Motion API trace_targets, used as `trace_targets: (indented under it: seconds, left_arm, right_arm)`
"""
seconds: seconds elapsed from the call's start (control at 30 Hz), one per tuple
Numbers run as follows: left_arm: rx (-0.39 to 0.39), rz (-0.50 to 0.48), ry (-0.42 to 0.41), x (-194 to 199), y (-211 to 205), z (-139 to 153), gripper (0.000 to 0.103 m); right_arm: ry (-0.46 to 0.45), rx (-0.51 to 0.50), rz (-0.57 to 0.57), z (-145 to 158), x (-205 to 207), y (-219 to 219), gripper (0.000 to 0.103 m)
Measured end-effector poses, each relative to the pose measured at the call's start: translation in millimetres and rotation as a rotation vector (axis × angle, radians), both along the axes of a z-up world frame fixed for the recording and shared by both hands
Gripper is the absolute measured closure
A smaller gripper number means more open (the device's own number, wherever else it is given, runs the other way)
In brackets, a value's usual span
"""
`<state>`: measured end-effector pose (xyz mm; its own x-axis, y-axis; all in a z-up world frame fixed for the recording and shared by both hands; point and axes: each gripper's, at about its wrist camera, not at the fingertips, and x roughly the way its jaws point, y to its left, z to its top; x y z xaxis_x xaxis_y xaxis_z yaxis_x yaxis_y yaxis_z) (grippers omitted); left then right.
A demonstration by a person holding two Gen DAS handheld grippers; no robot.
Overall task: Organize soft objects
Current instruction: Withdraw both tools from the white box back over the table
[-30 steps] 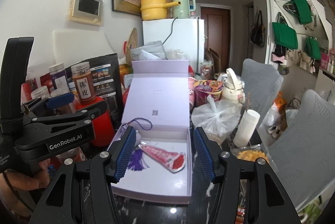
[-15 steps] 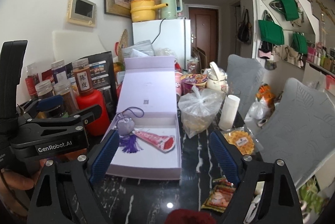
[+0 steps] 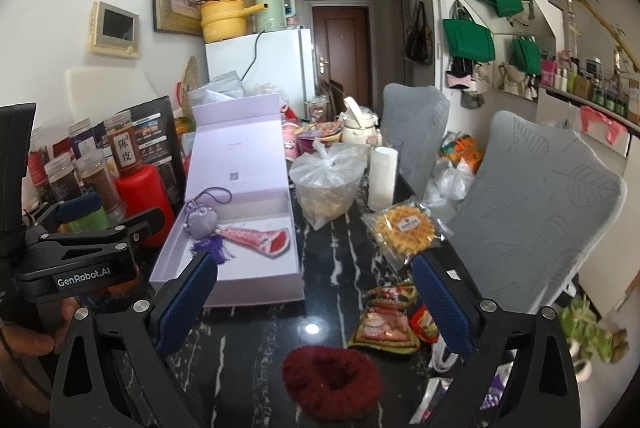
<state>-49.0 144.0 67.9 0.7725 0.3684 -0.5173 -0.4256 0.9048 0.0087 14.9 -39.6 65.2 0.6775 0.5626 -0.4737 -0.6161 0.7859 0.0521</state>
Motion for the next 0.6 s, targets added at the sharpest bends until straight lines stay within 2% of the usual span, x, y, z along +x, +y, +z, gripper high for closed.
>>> trace_targets:
  seconds: [0.23, 0.6]
  left_arm:
    - [-0.016, -0.052, -0.01, 1, -17, -10, 0.0]
    - [-0.067, -0.171, 0.053, 14, -48, -37, 0.0]
  right_arm:
    - [-0.013, -0.002, -0.071, -12, -6, -27, 0.003]
    - [0.019, -0.017, -0.134, -35, -11, -59, 0.001]
